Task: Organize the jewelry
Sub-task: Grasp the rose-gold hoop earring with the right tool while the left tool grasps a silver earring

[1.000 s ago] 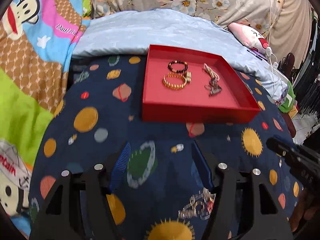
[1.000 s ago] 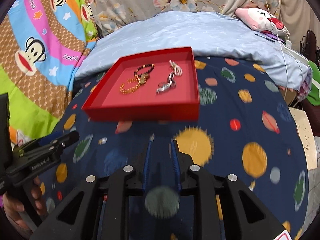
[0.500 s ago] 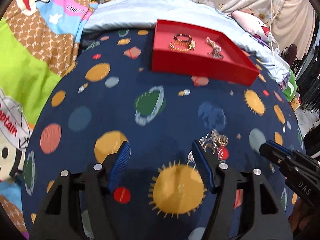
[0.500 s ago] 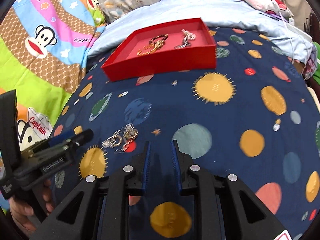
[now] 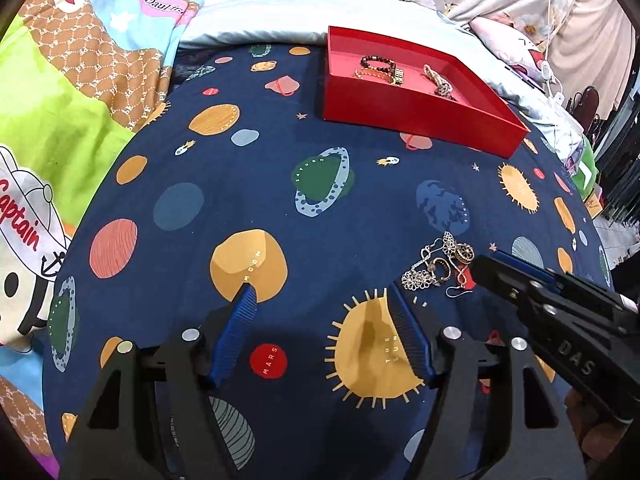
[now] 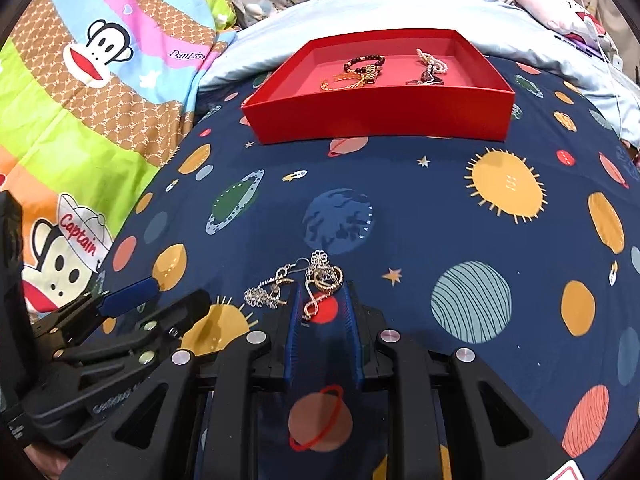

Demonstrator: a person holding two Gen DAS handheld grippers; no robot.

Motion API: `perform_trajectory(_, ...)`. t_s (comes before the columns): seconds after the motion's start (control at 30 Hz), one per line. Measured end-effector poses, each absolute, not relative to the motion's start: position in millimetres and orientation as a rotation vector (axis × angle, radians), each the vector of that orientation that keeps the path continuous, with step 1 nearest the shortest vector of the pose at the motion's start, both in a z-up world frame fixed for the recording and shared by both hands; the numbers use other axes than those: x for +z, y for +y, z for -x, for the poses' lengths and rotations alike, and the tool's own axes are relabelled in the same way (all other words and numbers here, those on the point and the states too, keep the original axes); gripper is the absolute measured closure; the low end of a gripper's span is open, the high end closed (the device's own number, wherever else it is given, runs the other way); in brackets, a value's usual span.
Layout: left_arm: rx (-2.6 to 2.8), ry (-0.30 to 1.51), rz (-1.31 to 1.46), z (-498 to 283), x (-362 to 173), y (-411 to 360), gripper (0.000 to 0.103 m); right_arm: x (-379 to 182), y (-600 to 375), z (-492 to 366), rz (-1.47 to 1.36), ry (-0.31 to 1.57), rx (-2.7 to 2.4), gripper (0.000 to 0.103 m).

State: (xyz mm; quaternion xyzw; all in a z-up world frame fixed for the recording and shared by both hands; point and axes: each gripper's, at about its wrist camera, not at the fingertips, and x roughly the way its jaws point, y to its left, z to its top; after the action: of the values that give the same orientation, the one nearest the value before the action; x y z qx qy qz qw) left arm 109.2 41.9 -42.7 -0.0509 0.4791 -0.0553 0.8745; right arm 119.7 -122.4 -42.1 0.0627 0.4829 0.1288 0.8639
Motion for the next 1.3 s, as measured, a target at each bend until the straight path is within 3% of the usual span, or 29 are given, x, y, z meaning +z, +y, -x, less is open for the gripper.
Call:
perform_trajectory(0.07,-0.117,1.0,0.108,-109.0,-42.7,43.1,0.037,-44.5,-121.4,-122.5,-0.126,1.016,0.267,0.077)
perform_trajectory(0.33,-0.125,1.005,0.117,-109.1,-43.6,44.9,0.037,-51.2,-118.1,-131.5,-0.094,1.015,0.259,0.076)
perform_trajectory(0.43,-0.128,1.009,0.118,-109.7,-44.3,44.3,0.037,-51.3,-115.2,-130.1,-0.056,1.013,0.254,0.088)
perform_trajectory(1.17,-0.25,0.995,0.093,-106.3,-38.1,0.0,0.038,-26.3,-157.7,-79.6,-0.137,1.015,0.261,0.088)
perform_trajectory(1.23,-0.255,0.994,0.088,-107.9,-40.0,-5.4,0.039,-26.8,-160.9,-79.0,-0.142,1.014,0.255,0.087)
perform_trajectory(1.3,-0.259,0.994,0.085,-109.8,-40.5,-9.3,0.046,-27.1,-164.8,-78.3,-0.147,1.012,0.248,0.087)
